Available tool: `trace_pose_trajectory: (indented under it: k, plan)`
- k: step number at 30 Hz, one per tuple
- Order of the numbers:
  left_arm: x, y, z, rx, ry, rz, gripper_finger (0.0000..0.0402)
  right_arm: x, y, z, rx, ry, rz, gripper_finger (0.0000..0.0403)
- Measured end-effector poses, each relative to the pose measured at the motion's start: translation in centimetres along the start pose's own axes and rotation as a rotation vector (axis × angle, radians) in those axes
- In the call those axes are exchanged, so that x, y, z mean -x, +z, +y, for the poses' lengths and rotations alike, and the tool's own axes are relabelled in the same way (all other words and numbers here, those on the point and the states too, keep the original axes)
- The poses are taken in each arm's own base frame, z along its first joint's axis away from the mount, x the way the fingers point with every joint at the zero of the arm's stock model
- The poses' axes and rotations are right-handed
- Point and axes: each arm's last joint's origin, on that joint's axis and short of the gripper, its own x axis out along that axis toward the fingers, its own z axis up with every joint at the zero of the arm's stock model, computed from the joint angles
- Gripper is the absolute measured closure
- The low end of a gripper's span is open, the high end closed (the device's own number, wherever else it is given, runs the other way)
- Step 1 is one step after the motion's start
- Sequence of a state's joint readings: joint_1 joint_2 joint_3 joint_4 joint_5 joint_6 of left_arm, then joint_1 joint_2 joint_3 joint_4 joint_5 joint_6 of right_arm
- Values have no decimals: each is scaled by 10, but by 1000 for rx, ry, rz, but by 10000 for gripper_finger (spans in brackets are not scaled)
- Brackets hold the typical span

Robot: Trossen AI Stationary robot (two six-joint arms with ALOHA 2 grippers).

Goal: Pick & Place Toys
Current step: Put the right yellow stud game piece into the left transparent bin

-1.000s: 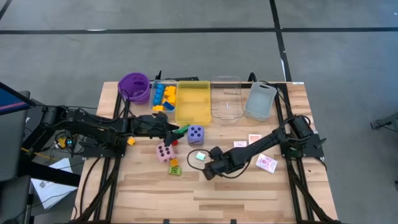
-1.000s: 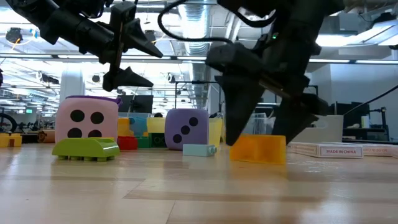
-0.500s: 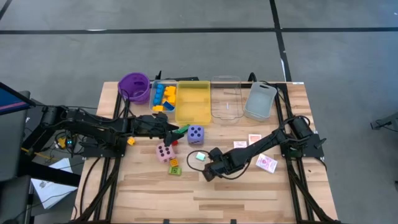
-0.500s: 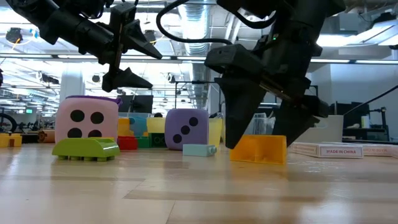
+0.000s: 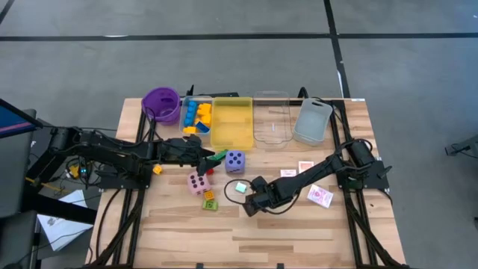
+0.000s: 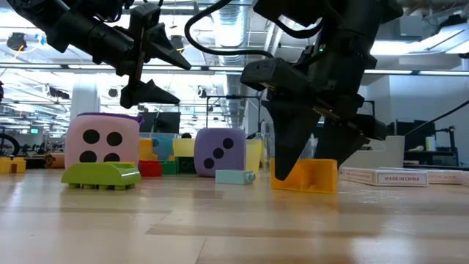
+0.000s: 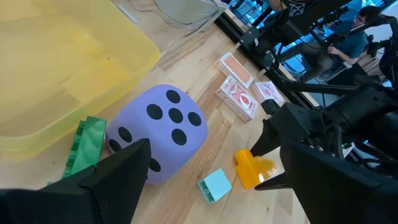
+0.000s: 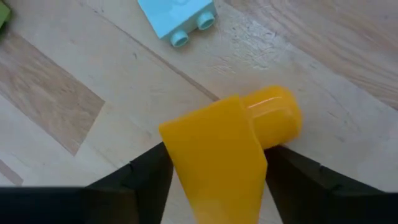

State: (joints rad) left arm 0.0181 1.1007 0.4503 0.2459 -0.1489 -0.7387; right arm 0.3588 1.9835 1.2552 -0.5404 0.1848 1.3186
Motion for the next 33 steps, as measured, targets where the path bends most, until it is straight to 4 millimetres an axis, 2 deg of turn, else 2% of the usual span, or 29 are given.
trace_pose_trajectory:
  k: [8,11,18,26,33]
  plan:
    - [0,0,0,0,0,0,50,2,0,2,20,24,6,250]
    - [0,0,0,0,0,0,50,7,1,1,32,23,9,252]
    - [0,0,0,-1,4,4,50,22,5,2,25,53,-12,221]
    - [0,6,-6,11,-57,-63,50,62,15,-2,18,75,-156,261]
    - [18,35,-18,-43,-204,-303,50,109,32,-10,0,132,-330,227]
